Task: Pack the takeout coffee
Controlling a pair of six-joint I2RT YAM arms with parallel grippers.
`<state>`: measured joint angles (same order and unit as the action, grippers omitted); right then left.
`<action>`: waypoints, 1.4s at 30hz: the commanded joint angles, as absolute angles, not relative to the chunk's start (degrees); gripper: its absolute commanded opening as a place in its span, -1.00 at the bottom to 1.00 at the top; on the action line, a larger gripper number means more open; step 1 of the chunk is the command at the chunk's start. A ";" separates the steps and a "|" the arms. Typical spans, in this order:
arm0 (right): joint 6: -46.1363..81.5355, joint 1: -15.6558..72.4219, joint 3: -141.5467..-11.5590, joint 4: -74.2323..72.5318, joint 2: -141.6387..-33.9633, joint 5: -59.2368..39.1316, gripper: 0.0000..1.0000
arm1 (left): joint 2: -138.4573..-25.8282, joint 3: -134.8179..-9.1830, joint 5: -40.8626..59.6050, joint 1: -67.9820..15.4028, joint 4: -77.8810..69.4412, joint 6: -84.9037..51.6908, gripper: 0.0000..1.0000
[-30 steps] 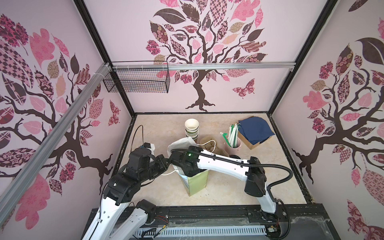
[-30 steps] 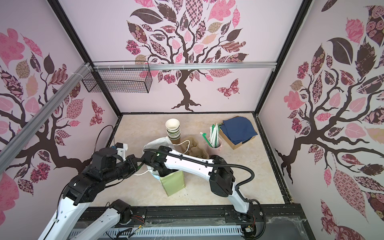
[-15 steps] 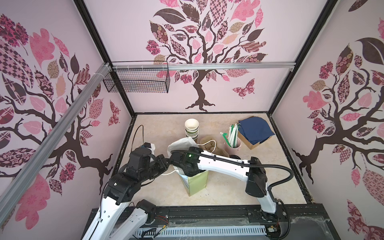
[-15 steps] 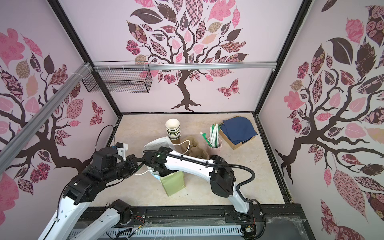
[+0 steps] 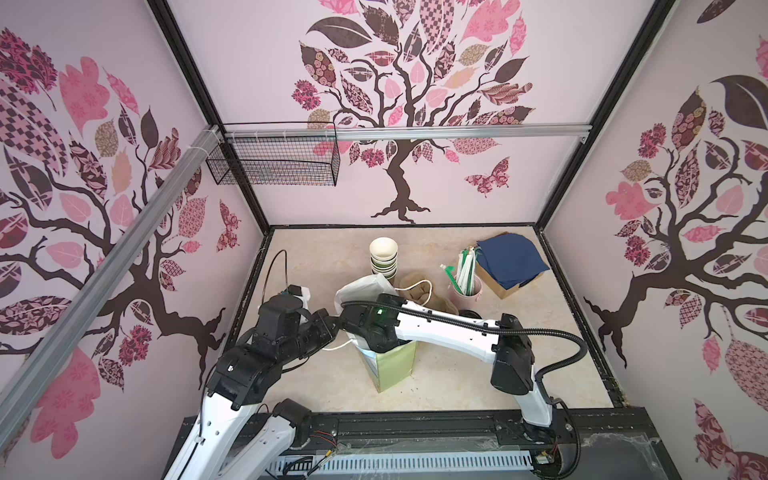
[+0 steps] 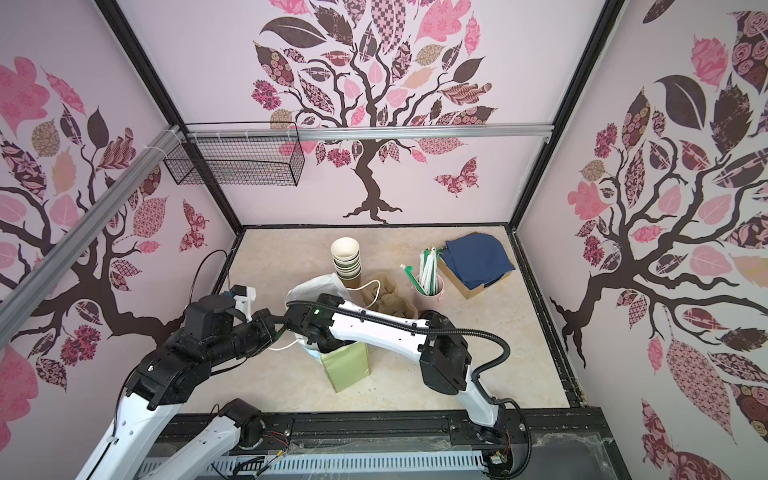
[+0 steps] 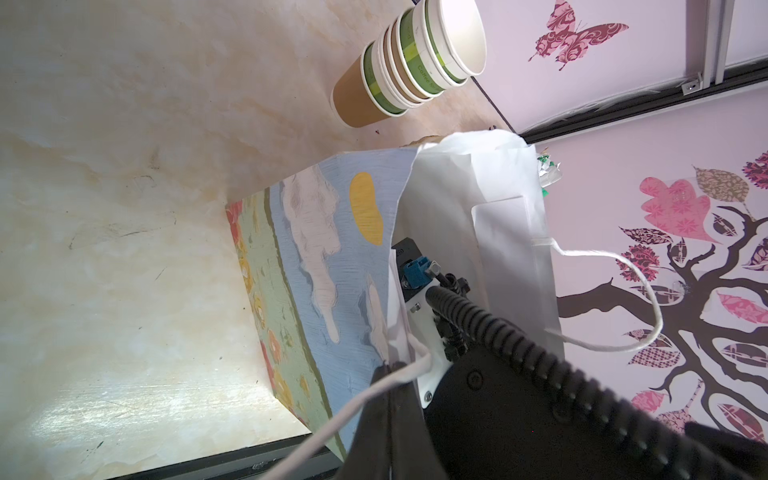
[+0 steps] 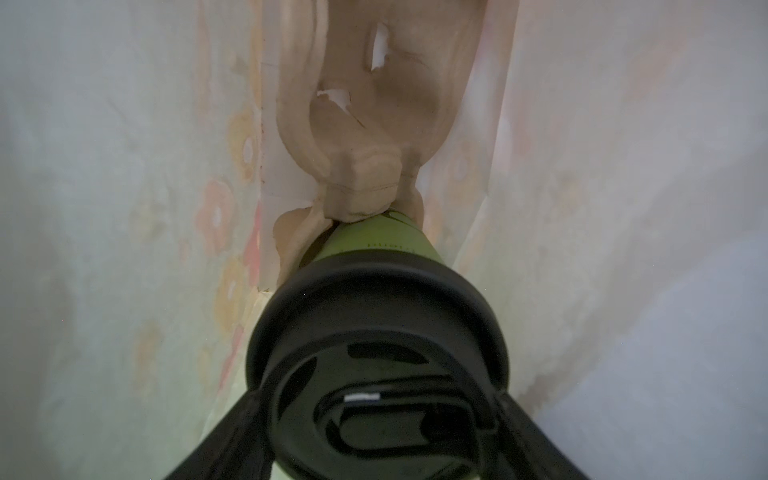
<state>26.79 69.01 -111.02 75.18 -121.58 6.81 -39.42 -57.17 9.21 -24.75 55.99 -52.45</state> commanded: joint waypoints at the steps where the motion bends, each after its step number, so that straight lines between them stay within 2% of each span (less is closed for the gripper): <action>1: 27.40 70.31 -106.43 73.01 -133.21 -3.19 0.18 | -39.27 -58.23 8.44 -24.87 57.32 -51.59 -1.00; 8: 28.12 69.79 -109.94 74.68 -132.39 -2.13 0.28 | -39.16 -58.10 8.64 -24.87 57.38 -51.25 -1.00; 19: 28.98 68.99 -116.68 77.43 -131.43 -1.84 0.32 | -39.23 -58.08 8.53 -24.87 57.56 -50.98 -1.00; 42: 30.64 68.64 -120.77 78.12 -129.31 -1.75 0.48 | -39.57 -58.01 8.79 -24.87 57.14 -50.89 -1.00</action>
<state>29.80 68.16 -120.22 81.10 -125.01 3.88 -39.46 -57.17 8.84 -24.75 56.27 -52.03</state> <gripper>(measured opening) 0.739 0.050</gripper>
